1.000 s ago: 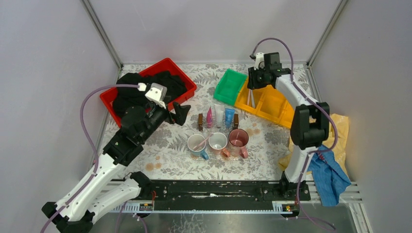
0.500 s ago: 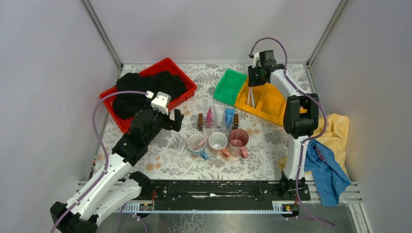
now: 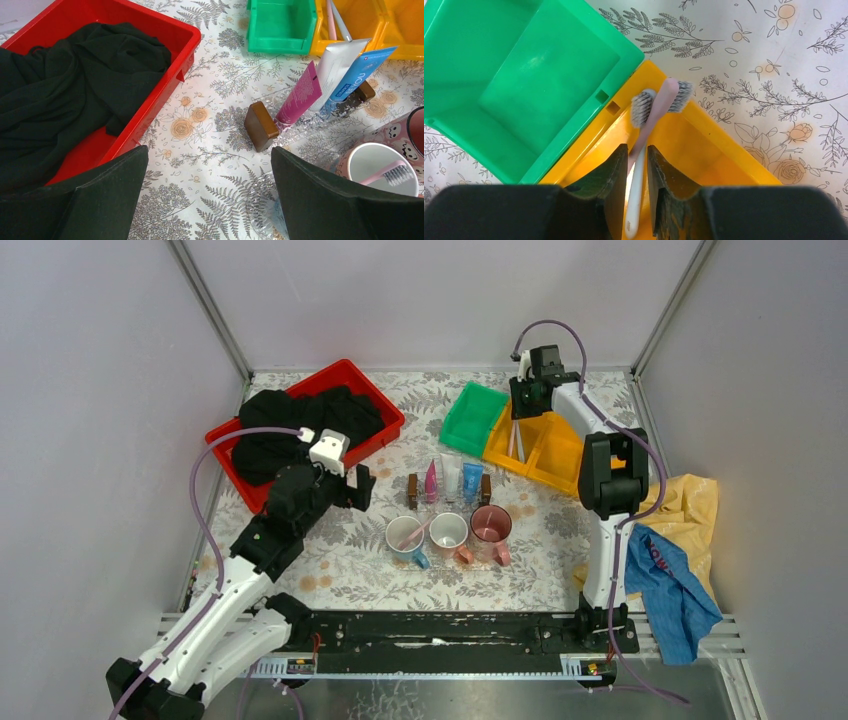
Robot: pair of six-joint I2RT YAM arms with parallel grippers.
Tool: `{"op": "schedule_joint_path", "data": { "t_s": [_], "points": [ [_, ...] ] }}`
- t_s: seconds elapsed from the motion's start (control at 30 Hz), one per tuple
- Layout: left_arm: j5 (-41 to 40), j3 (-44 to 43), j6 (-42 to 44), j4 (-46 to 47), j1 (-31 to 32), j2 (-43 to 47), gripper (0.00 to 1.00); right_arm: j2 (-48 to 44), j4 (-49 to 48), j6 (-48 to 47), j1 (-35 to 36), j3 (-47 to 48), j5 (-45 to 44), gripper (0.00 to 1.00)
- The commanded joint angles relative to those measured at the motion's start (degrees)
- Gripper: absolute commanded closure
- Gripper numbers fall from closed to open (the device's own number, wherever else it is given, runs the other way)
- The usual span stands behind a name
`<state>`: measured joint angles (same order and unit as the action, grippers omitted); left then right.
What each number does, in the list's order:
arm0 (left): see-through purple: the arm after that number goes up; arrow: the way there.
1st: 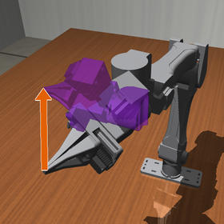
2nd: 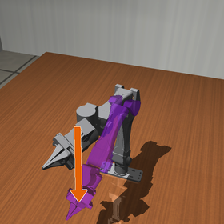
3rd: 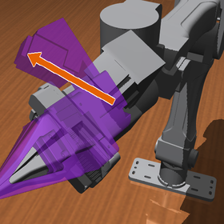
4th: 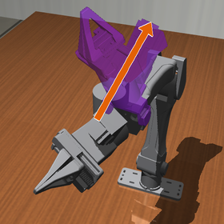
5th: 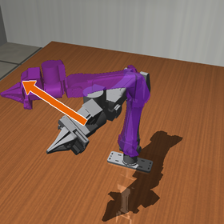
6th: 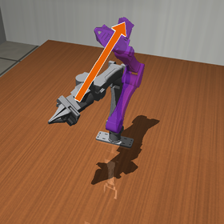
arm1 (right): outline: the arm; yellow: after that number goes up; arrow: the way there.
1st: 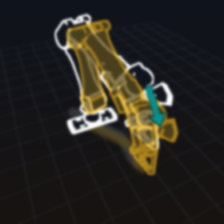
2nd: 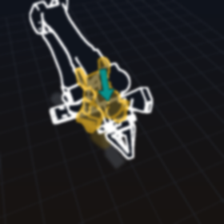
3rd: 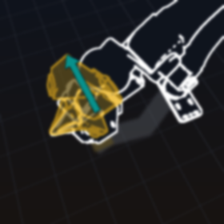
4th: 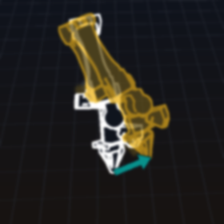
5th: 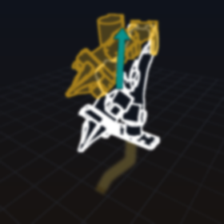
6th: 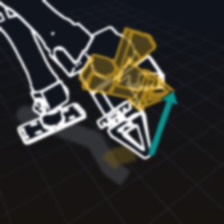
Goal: Prepare toiletry sets of a toothbrush and toothpaste on the tray
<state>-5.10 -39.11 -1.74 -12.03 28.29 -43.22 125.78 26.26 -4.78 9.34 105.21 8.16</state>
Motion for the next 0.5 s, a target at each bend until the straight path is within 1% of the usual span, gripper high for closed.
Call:
{"op": "schedule_joint_path", "data": {
  "t_s": [0.0,0.17,0.37,0.47],
  "points": [
    [1.0,0.3,1.1,2.0,-0.8,0.2,0.00,0.8,-1.3,0.3,0.3,3.6,-1.6,0.73],
    [1.3,0.4,1.1,2.0,-1.0,0.2,0.00,1.5,-1.2,0.0,0.3,4.3,-2.1,0.77],
    [1.8,0.4,1.2,2.1,-1.3,0.1,0.00,0.0,-2.1,-0.7,0.3,2.9,-2.0,0.91],
    [1.8,0.4,1.2,2.0,-1.5,0.1,0.00,-1.4,-2.3,-0.9,0.3,2.4,-1.2,0.95]
  ]
}}
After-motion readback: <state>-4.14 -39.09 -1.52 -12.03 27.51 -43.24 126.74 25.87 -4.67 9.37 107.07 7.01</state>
